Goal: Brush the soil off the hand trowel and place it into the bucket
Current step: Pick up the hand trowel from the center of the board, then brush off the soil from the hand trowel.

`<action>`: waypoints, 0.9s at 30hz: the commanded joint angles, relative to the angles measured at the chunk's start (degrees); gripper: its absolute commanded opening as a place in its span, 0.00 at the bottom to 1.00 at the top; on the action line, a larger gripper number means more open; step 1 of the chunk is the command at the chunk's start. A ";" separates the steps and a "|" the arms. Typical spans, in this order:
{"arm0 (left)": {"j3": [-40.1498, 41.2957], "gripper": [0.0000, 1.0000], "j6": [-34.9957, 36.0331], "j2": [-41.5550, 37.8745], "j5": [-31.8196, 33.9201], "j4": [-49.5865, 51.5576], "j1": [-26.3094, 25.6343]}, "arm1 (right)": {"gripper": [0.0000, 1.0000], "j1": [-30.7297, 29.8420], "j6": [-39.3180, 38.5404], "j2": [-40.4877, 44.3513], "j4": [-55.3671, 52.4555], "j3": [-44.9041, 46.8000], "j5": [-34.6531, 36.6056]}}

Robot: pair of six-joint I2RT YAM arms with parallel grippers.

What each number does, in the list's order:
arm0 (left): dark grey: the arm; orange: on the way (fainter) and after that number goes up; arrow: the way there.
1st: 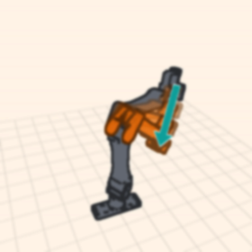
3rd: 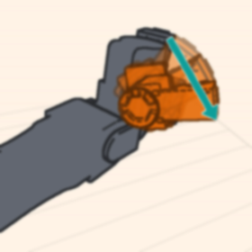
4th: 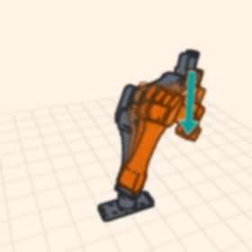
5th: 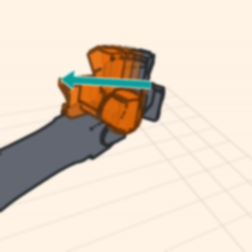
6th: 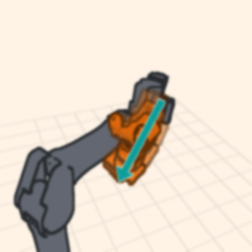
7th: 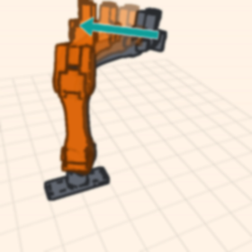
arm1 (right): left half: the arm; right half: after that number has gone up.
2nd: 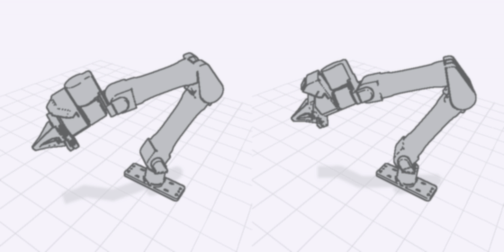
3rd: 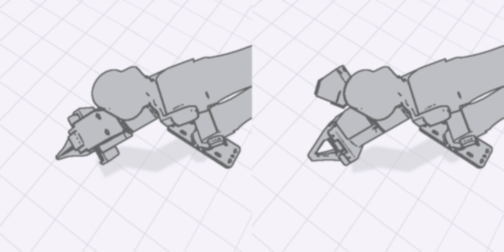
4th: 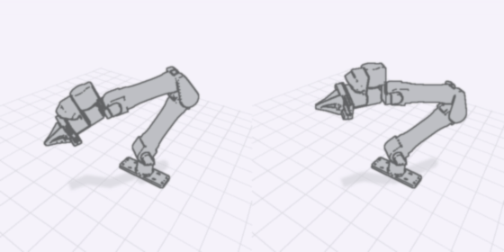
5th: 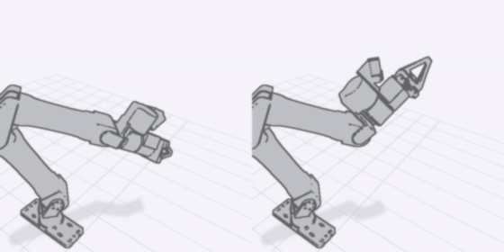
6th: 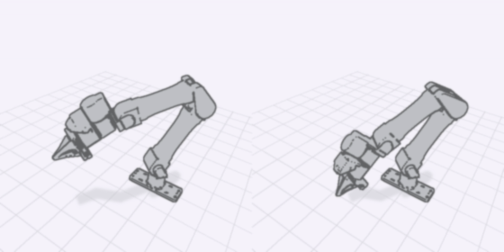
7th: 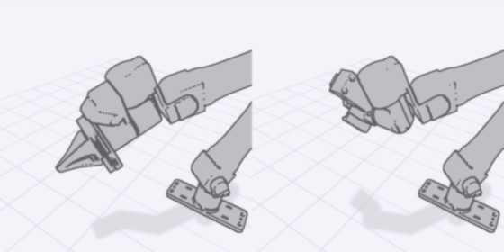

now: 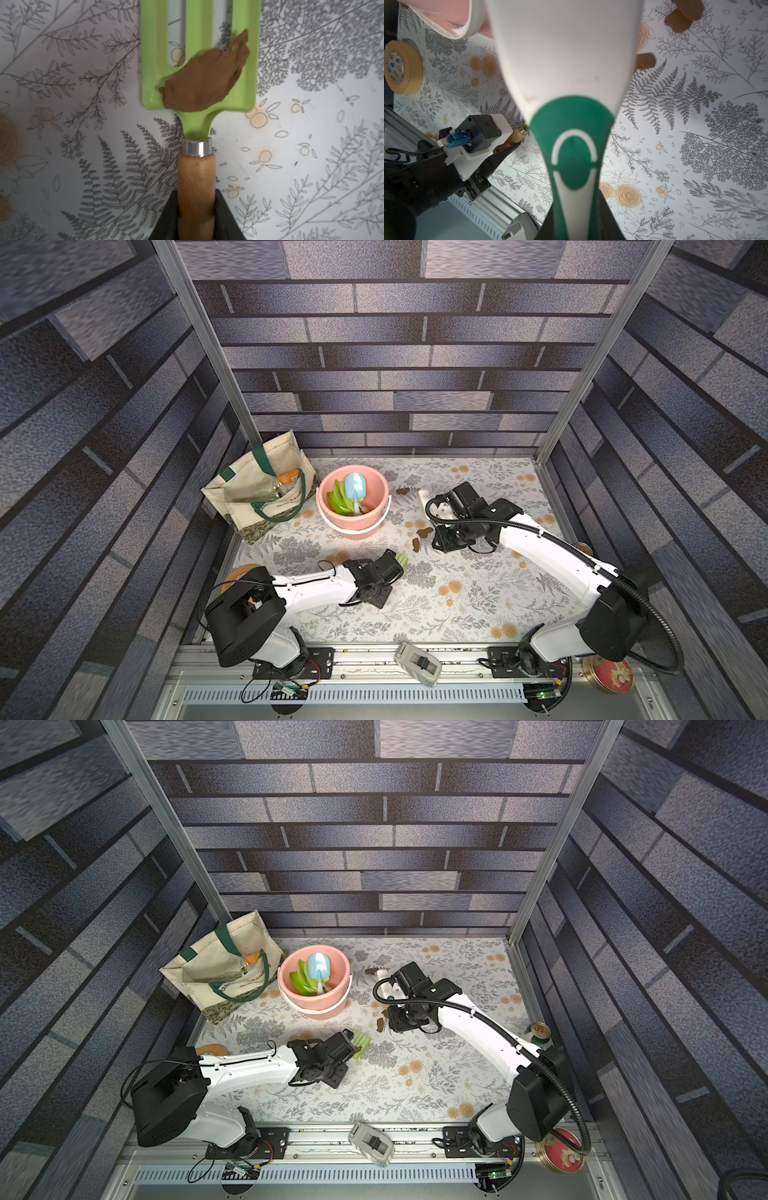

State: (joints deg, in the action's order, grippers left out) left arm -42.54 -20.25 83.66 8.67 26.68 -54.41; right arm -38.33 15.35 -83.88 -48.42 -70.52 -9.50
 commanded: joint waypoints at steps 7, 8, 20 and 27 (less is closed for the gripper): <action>-10.28 0.12 8.48 2.55 -1.02 5.36 -0.43 | 0.00 -6.50 -0.18 2.08 -2.07 6.89 -7.11; -10.73 0.12 8.92 2.56 -1.32 5.57 -0.31 | 0.00 -6.49 -0.50 2.50 -2.40 7.35 -7.17; -14.44 0.12 12.60 4.49 -5.24 7.06 2.23 | 0.00 -9.89 -1.39 0.55 -2.03 11.03 -13.17; -14.93 0.11 13.31 3.56 -5.58 9.00 2.38 | 0.00 -10.50 -2.73 -3.69 -1.28 11.22 -9.89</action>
State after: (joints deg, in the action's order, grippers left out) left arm -55.75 -8.88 87.92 4.21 35.18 -52.05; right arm -47.68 14.98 -86.56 -49.91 -59.77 -19.68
